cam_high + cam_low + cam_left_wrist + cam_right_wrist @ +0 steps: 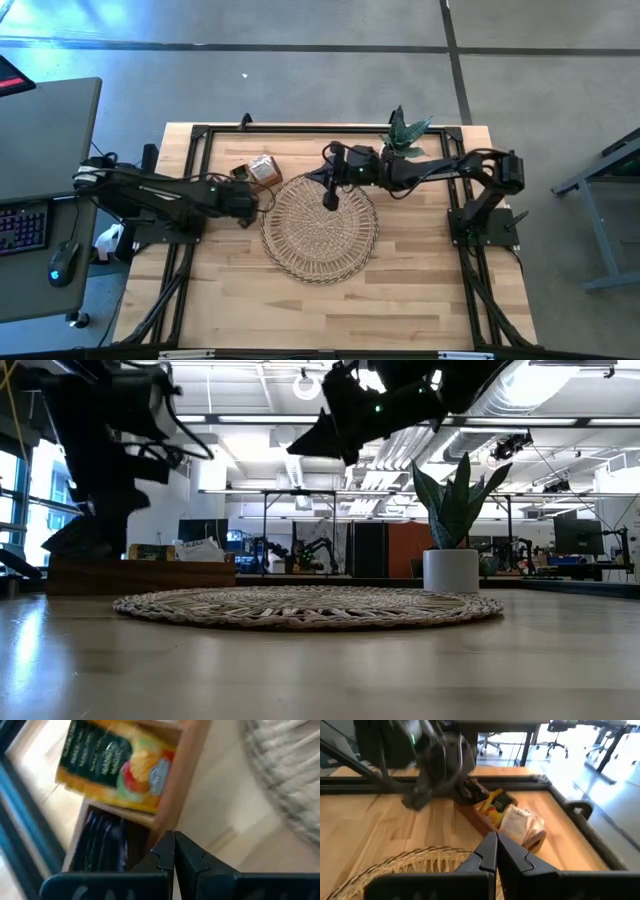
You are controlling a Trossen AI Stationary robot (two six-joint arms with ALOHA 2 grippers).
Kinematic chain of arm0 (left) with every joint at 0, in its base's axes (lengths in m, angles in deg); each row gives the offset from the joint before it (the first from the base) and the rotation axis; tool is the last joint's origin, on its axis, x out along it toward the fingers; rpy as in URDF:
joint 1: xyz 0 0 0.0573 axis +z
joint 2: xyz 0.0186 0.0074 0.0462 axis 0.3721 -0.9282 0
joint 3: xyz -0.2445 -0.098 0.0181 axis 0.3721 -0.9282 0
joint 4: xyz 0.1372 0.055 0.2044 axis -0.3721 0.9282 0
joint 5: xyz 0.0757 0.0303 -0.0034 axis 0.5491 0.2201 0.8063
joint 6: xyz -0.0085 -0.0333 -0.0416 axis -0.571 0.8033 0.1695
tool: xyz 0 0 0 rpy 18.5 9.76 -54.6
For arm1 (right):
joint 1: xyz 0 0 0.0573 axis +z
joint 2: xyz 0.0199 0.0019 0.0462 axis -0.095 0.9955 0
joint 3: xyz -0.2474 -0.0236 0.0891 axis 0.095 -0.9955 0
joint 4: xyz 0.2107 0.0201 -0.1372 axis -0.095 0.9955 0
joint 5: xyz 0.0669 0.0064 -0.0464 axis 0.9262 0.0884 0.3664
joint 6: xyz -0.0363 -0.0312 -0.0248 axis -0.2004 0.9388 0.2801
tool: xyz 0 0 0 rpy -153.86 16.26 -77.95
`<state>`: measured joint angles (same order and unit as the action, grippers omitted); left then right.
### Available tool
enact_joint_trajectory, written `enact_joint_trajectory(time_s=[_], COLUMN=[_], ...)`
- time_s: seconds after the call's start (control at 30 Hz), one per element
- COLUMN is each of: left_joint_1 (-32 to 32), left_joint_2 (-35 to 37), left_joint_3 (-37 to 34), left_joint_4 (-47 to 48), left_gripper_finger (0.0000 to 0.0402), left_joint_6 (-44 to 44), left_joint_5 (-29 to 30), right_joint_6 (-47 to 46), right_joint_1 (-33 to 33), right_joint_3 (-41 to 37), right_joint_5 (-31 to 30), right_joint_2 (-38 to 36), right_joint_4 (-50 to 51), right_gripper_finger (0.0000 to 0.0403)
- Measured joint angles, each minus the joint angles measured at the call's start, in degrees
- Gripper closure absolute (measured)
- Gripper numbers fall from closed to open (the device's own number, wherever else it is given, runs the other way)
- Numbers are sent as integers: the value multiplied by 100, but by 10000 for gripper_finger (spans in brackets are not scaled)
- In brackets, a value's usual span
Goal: Pick & Place Tea
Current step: Adjust the black tea bags in the left compartment of the wooden organizer
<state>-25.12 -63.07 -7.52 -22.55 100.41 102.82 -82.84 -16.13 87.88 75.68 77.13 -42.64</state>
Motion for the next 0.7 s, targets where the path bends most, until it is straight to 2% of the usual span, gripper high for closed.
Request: enact_joint_trajectory(time_s=[0.23, 0.37, 0.57, 0.7], left_joint_1=[351, 593, 992, 1147], left_joint_2=[-148, -152, -108, -100], left_joint_3=[143, 297, 404, 416], left_joint_4=[708, 933, 766, 313], left_gripper_finger=[401, 401, 401, 401], left_joint_6=[-38, -487, -1143, -1441], left_joint_5=[140, 77, -225, -325], right_joint_6=[110, 174, 171, 190], right_joint_1=[-2, -2, -2, 6], right_joint_3=[3, 5, 3, 3], right_joint_5=[22, 22, 24, 24], right_joint_2=[-110, -114, -105, -103], right_joint_4=[39, 24, 39, 43], right_gripper_finger=[401, 399, 402, 400])
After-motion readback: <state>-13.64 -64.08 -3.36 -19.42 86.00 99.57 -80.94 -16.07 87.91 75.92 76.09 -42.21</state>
